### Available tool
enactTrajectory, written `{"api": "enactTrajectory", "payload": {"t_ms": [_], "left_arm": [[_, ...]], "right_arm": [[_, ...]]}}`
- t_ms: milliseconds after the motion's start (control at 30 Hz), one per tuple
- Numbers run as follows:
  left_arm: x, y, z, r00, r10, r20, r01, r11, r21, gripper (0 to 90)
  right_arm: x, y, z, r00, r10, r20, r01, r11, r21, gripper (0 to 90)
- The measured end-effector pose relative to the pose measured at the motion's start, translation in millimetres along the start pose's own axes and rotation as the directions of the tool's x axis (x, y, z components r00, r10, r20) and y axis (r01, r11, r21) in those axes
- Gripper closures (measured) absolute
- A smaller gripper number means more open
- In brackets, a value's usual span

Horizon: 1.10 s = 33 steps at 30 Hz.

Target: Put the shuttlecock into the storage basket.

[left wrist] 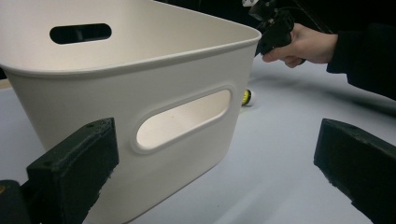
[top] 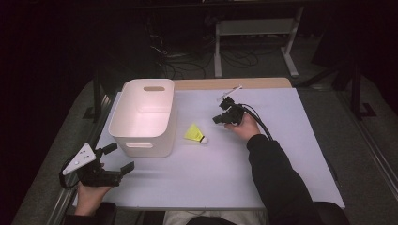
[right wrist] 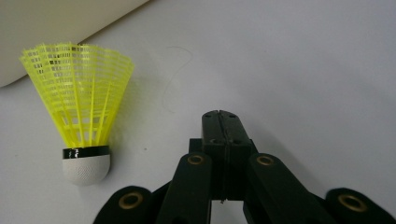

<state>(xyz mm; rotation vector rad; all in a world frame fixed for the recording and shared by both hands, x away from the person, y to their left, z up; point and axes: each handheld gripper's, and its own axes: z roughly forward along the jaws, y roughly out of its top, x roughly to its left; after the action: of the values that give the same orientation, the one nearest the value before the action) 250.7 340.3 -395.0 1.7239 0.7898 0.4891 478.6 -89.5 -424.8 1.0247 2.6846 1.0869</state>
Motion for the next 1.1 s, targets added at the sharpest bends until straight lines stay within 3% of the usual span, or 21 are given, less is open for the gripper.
{"api": "enactTrajectory", "payload": {"t_ms": [667,1100], "left_arm": [[-0.1,0.0,0.0,1.0,-0.001,-0.002,0.001,1.0,-0.001,0.0],[-0.1,0.1,-0.3,1.0,-0.002,-0.004,0.002,1.0,-0.001,0.0]], "right_arm": [[28.4,3.1,-26.1,0.9956,-0.085,-0.041,0.083,0.996,-0.042,88.6],[57.9,-4.5,-38.9,0.9803,-0.177,-0.087,0.174,0.984,-0.037,88.7]]}}
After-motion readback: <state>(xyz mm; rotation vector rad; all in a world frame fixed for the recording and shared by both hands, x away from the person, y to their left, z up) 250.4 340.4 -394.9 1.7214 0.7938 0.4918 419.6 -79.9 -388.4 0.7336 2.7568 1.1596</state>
